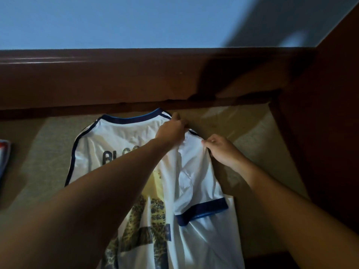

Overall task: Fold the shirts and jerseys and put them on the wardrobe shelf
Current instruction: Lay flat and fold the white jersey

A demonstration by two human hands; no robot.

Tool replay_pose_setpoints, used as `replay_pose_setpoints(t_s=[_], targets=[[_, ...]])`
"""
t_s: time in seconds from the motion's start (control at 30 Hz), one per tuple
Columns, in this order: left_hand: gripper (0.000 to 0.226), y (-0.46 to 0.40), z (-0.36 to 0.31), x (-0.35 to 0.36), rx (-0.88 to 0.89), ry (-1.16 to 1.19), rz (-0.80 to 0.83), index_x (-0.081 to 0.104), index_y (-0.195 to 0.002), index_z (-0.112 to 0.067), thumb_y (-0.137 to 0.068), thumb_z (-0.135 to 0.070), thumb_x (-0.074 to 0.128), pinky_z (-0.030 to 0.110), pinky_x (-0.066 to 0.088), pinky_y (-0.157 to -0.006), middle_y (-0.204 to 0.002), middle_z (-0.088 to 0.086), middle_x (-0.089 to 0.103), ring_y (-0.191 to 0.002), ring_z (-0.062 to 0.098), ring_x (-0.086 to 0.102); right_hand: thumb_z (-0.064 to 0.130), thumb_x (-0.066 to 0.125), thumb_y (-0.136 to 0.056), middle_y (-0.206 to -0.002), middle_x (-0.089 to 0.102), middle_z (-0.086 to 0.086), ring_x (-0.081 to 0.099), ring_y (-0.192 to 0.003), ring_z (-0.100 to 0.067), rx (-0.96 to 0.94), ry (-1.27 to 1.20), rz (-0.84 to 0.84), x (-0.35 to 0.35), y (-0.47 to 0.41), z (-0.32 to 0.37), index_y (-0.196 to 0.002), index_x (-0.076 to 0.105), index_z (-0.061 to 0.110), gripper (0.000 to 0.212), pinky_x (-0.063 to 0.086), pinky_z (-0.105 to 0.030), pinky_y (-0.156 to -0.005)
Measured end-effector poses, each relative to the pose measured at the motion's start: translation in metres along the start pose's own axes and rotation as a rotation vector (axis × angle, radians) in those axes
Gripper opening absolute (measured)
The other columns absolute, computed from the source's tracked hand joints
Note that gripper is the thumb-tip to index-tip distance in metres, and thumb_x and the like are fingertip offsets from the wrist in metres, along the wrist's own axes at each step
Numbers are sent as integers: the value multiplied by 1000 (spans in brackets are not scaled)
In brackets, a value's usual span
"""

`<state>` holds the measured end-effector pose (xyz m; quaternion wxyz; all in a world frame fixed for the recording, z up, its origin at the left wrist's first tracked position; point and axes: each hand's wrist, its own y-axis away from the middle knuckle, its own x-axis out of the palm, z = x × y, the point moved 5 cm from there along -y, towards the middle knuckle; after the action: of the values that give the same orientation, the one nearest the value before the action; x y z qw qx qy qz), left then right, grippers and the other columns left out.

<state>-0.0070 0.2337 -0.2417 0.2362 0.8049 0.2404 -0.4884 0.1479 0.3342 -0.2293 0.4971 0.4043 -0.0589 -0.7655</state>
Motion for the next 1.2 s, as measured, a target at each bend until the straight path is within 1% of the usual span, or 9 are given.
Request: replay_pose_setpoints(t_s=[0.17, 0.33, 0.53, 0.6, 0.73, 0.87, 0.97, 1.03, 1.2], targets=[[21, -10, 5, -19, -134, 255, -156, 71, -105, -14, -98, -22, 53, 46, 51, -85, -118, 8, 51, -97, 36, 61, 53, 76, -83, -90, 73, 2, 65, -81, -12, 85, -12, 156, -23, 0, -4, -106, 67, 24, 39, 43, -27, -70], [20, -17, -3, -26, -104, 265, -235, 68, -103, -15, -100, -24, 50, 45, 51, -81, -119, 5, 53, -92, 35, 61, 35, 74, -90, -76, 70, 6, 65, -78, -12, 25, 99, 226, -52, -16, -2, -85, 78, 18, 19, 45, -28, -74], [22, -26, -9, -30, -106, 203, -372, 68, -105, -18, -101, -27, 48, 49, 52, -78, -117, 4, 59, -94, 36, 62, 37, 62, -98, -96, 70, 1, 67, -96, -22, -83, 230, -81, -100, -57, 0, -104, 67, 21, 18, 48, -33, -80], [22, -27, -11, -28, -126, 255, -390, 66, -111, -18, -100, -29, 51, 46, 52, -78, -122, 3, 58, -96, 33, 61, 43, 56, -101, -108, 68, 2, 63, -109, -23, -147, 264, -196, -103, -62, -1, -123, 61, 27, 28, 48, -36, -94], [27, -13, -27, -6, 76, 66, -407, 61, -117, -10, -96, -25, 57, 42, 52, -78, -131, 11, 51, -106, 33, 57, 56, 42, -99, -155, 40, -5, 27, -147, -30, 36, 647, -200, -97, -66, -29, -149, 41, 29, 57, 14, -52, -118], [39, 8, -60, 31, 409, -48, -291, 64, -120, -8, -98, -37, 48, 46, 48, -96, -127, 15, 59, -118, 36, 55, 40, 41, -89, -138, 53, -14, 41, -133, -34, 162, 698, -347, -110, -44, -51, -126, 58, 16, 48, 26, -52, -111], [68, 11, -68, 63, 384, -166, -28, 40, -151, -20, -100, -61, 22, 50, 19, -122, -159, 16, 32, -150, 35, 21, 39, 44, -83, -120, 62, -10, 48, -122, -32, 175, 681, -332, -111, -35, -60, -110, 62, 20, 38, 27, -50, -104], [78, 13, -65, 76, 337, -265, 57, 14, -160, -26, -96, -68, 2, 52, 3, -124, -168, 14, 3, -154, 34, -7, 39, 43, -84, -110, 65, -5, 48, -117, -30, 153, 593, -310, -115, -33, -61, -101, 64, 23, 31, 26, -47, -98], [83, 14, -65, 78, 317, -351, 61, 0, -161, -28, -91, -70, -16, 56, 0, -122, -167, 12, -9, -152, 35, -18, 28, 55, -84, -98, 54, 6, 46, -116, -24, 12, 624, -212, -117, -28, -60, -93, 58, 26, 9, 29, -42, -97]])
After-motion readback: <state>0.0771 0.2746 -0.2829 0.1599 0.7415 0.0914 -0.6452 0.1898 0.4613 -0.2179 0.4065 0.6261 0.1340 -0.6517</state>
